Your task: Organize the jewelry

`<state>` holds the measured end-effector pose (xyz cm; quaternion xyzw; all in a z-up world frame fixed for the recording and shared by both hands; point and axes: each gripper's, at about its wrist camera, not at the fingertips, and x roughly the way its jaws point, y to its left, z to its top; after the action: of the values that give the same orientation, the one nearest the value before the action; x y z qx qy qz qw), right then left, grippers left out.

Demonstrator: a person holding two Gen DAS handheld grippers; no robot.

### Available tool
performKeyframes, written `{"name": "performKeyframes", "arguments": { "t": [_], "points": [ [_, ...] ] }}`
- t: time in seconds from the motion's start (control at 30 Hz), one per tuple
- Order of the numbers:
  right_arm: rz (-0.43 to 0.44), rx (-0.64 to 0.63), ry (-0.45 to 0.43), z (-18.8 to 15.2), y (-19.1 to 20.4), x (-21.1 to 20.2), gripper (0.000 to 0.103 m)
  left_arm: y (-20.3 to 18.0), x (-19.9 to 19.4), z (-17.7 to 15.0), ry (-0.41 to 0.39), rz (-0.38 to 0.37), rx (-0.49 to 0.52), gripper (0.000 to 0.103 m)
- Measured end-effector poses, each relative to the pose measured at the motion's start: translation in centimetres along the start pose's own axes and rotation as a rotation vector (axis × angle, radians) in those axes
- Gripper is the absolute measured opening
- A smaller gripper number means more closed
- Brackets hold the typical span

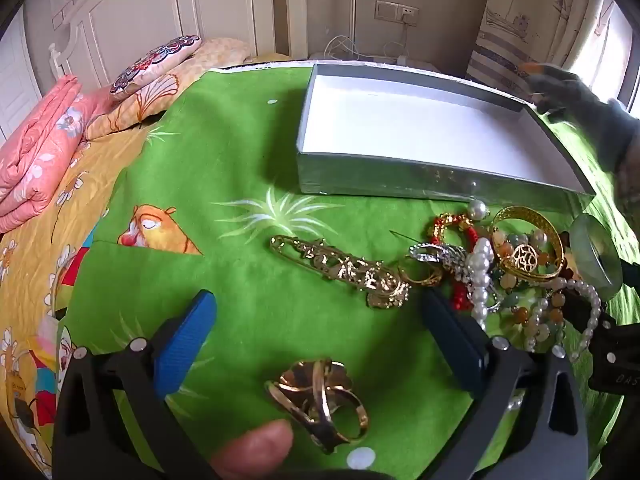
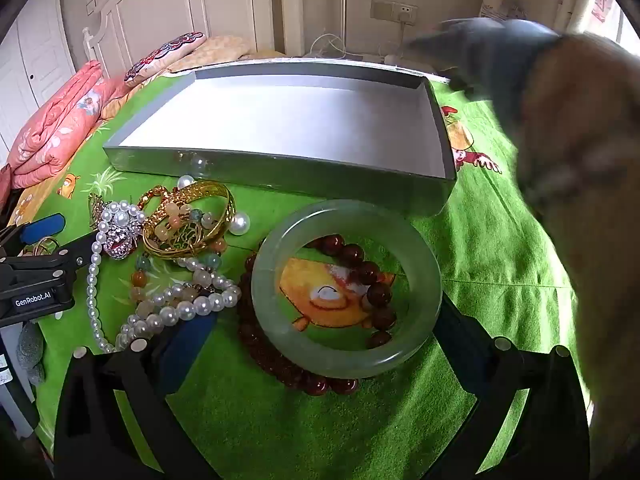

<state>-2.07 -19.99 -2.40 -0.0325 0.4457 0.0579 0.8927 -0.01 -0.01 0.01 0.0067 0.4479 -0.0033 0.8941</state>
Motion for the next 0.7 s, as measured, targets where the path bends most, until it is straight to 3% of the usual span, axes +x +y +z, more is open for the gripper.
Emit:
{"name": "performKeyframes", "arguments": {
  "t": [0.7],
  "points": [
    [0.006, 0.004, -0.001, 0.13, -0.17, 0.06, 0.099, 0.01, 0.06, 0.00, 0.005, 0.000, 0.000, 0.101]
  ]
}}
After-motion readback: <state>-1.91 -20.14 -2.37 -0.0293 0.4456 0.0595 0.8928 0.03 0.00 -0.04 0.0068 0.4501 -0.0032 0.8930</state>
